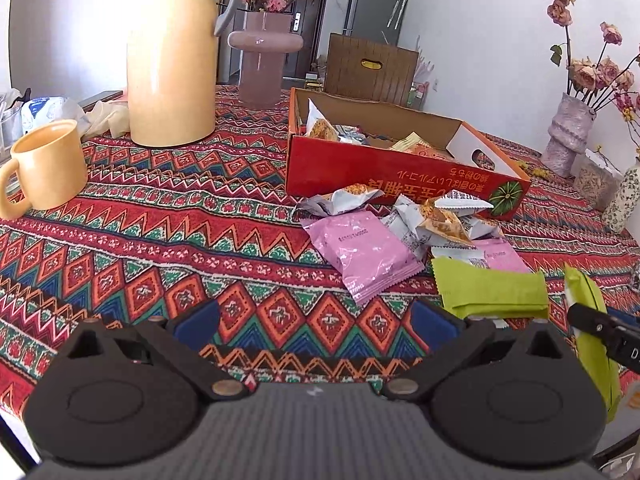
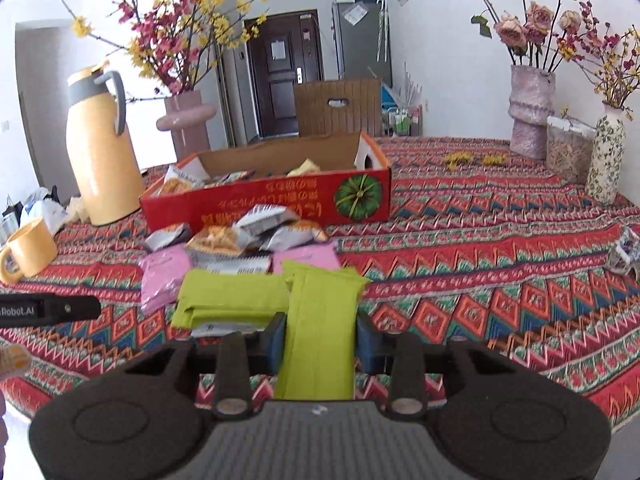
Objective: Organize snacks
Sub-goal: 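Grasp a lime-green bar pack with the right gripper, then grasp the pink snack packet with the left gripper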
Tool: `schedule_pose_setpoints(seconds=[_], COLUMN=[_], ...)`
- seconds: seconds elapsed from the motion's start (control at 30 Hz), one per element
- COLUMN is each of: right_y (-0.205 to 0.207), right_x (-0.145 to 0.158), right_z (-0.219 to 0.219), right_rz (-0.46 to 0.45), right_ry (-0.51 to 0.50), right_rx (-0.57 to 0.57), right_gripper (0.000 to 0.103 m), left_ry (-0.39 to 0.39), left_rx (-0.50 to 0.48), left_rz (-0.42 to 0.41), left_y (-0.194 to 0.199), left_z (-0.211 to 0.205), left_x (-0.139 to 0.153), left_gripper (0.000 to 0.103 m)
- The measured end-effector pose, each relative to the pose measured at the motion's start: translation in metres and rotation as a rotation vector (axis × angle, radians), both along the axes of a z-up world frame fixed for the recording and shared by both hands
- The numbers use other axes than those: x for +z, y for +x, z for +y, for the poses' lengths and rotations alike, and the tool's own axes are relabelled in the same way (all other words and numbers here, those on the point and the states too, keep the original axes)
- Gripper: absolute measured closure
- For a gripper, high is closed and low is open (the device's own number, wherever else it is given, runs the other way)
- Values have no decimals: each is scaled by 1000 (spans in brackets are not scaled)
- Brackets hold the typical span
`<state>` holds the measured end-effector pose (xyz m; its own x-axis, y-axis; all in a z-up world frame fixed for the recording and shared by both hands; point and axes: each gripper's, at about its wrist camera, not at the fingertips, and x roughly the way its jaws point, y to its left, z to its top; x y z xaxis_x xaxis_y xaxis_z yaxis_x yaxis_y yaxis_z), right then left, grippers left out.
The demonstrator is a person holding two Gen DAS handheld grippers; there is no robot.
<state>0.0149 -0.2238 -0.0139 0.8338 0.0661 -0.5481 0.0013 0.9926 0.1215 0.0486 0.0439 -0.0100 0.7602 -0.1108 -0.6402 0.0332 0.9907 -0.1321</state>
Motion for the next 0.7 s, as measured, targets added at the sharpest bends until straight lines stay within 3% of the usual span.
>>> schedule_pose_setpoints(seconds=[0.27,0.7], right_y=[36,83], right_x=[2,6], right_z=[-19,-52], right_rz=[-49,-96], right_ry=[20,66], right_rx=[-4,0], right_gripper=[68,68], left_ry=[10,-28], left_rx=[31,171], left_rz=[38,131], left_y=[36,105], left_z=[-16,-34], left_x=[-1,-12], left_gripper=[0,0])
